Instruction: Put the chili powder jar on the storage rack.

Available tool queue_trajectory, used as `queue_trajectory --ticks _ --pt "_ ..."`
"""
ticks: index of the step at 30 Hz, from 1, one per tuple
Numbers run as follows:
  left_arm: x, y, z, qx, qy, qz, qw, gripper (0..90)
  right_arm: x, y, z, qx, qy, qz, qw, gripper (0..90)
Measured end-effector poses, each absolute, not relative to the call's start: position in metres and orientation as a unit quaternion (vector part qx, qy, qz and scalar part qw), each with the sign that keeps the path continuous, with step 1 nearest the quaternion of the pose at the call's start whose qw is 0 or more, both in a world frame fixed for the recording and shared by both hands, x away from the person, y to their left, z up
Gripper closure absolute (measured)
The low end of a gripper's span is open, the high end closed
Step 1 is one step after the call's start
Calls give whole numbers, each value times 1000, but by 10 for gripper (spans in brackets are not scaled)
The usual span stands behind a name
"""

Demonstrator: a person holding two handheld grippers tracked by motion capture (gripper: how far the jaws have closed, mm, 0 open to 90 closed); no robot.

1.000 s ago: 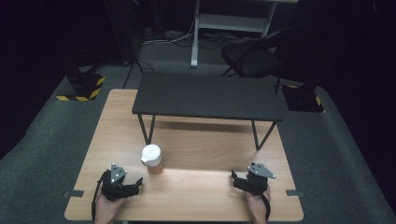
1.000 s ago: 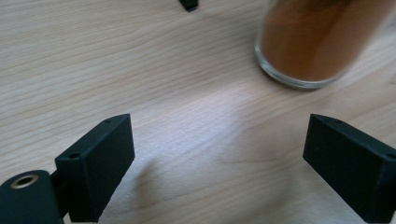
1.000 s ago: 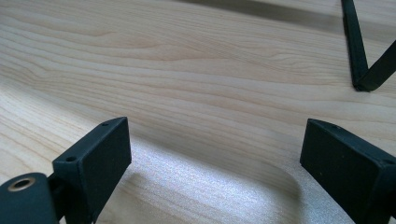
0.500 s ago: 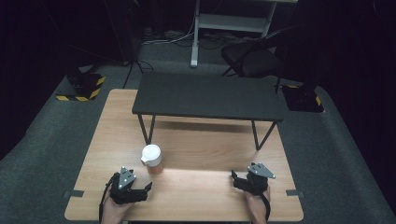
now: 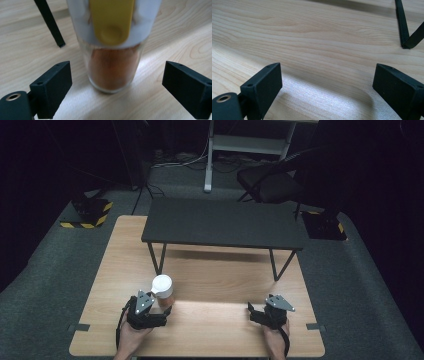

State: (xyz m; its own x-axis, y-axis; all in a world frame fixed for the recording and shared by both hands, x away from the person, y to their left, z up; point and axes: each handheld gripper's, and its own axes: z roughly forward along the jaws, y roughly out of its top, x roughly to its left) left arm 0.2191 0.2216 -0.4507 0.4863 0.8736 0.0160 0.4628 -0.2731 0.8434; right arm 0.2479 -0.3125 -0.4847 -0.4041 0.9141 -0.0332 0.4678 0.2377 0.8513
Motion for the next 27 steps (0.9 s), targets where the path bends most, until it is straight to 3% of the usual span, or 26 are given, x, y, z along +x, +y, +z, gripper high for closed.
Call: queue_trajectory --ticks 27 --pt "245 209 -457 742 434 266 438 149 248 -313 -485 468 736 401 279 82"
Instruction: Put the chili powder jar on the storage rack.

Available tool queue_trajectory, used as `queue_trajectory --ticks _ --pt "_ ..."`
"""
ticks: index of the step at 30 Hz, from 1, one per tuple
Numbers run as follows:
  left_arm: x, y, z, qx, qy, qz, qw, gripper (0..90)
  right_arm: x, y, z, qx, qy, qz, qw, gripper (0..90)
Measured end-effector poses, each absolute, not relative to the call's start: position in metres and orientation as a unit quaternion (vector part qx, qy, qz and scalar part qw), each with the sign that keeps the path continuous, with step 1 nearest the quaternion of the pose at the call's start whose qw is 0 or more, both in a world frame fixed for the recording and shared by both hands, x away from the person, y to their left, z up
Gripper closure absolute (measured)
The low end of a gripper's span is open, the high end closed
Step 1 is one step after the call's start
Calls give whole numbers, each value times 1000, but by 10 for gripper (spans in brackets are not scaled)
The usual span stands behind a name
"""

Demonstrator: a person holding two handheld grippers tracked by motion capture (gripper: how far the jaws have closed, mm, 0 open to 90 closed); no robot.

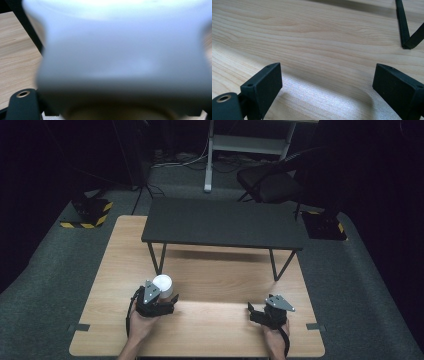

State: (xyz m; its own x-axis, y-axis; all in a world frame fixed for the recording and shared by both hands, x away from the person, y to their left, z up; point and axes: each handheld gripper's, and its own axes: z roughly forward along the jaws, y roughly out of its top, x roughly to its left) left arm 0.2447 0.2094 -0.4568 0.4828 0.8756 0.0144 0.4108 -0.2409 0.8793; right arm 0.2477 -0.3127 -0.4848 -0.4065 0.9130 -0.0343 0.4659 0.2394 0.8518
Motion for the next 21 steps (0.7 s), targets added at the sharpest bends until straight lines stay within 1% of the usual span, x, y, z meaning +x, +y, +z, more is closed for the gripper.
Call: queue_trajectory --ticks 2,4,15,21 --pt "246 210 -457 740 434 266 439 157 248 -313 -485 468 736 401 278 82" --pt "246 210 -459 737 433 271 443 196 248 -313 -485 468 736 401 278 82" --pt "249 209 -463 735 431 270 450 245 248 -313 -485 468 736 403 278 82" --pt "250 211 -466 731 433 269 454 302 248 -313 -485 468 736 403 278 83"
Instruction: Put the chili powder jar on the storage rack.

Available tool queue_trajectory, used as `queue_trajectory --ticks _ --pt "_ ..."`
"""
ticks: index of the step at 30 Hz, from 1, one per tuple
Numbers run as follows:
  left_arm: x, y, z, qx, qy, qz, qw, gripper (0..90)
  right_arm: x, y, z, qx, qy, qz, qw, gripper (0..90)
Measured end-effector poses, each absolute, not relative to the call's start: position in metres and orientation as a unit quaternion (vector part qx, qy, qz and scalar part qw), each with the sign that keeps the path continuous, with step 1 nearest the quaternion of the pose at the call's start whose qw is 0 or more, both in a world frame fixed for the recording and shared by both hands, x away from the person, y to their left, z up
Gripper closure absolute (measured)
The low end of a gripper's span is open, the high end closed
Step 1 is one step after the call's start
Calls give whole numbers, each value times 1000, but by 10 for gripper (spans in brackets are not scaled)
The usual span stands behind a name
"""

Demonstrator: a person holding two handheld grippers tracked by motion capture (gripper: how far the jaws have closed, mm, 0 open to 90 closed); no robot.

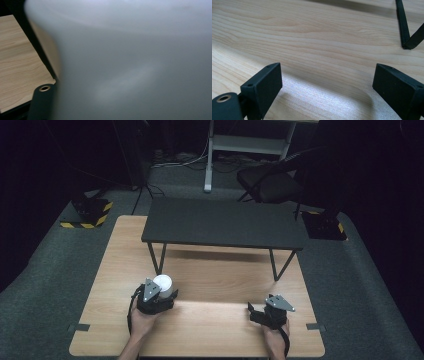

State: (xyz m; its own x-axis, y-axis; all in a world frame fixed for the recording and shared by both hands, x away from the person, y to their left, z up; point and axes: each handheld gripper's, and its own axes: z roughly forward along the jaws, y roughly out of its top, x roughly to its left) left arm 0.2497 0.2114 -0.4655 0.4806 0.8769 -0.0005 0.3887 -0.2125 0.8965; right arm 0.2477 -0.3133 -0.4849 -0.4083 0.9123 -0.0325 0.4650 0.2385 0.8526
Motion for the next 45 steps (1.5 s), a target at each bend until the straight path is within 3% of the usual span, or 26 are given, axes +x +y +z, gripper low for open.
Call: queue_trajectory --ticks 29,45 --pt "243 209 -456 731 434 274 450 308 250 -314 -484 468 739 401 272 85" --pt "241 210 -401 741 407 274 459 307 249 -314 -484 468 738 403 273 84"
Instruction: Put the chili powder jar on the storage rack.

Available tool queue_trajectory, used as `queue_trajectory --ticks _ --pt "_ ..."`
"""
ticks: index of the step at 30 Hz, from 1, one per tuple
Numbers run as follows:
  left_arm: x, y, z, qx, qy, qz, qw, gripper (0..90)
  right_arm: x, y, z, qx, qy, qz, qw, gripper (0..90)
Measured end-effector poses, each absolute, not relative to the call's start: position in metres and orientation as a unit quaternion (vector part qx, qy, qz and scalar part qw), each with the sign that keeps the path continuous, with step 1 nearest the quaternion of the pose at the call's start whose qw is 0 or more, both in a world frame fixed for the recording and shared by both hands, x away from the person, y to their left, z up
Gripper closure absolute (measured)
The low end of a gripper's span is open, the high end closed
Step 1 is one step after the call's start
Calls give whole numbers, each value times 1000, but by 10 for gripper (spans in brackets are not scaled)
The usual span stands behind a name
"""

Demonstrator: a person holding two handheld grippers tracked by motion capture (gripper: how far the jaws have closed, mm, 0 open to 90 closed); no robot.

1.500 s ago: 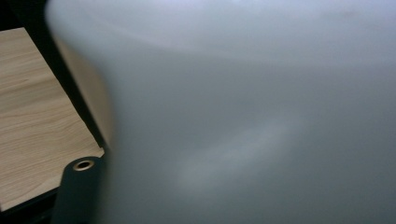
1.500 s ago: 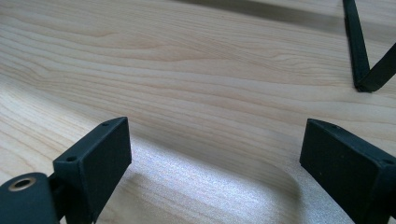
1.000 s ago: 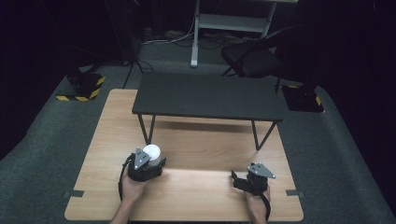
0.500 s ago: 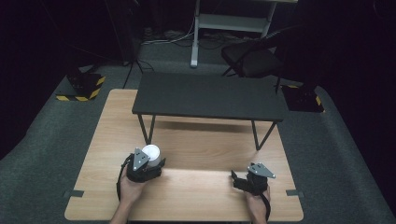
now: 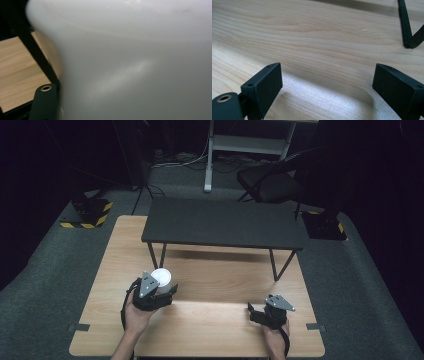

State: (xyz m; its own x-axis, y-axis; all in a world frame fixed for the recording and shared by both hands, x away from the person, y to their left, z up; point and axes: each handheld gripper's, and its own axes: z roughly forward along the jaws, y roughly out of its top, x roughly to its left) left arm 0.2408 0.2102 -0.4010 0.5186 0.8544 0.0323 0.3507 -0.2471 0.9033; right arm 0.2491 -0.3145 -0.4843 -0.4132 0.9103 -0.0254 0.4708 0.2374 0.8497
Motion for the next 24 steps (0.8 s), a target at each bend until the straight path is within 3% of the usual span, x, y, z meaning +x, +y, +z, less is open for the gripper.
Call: queue_trajectory --ticks 8,24 --pt "250 213 -366 746 377 257 485 307 249 -315 -485 469 736 405 272 84" --pt "315 212 -281 748 330 220 533 307 248 -316 -485 468 735 408 273 83"
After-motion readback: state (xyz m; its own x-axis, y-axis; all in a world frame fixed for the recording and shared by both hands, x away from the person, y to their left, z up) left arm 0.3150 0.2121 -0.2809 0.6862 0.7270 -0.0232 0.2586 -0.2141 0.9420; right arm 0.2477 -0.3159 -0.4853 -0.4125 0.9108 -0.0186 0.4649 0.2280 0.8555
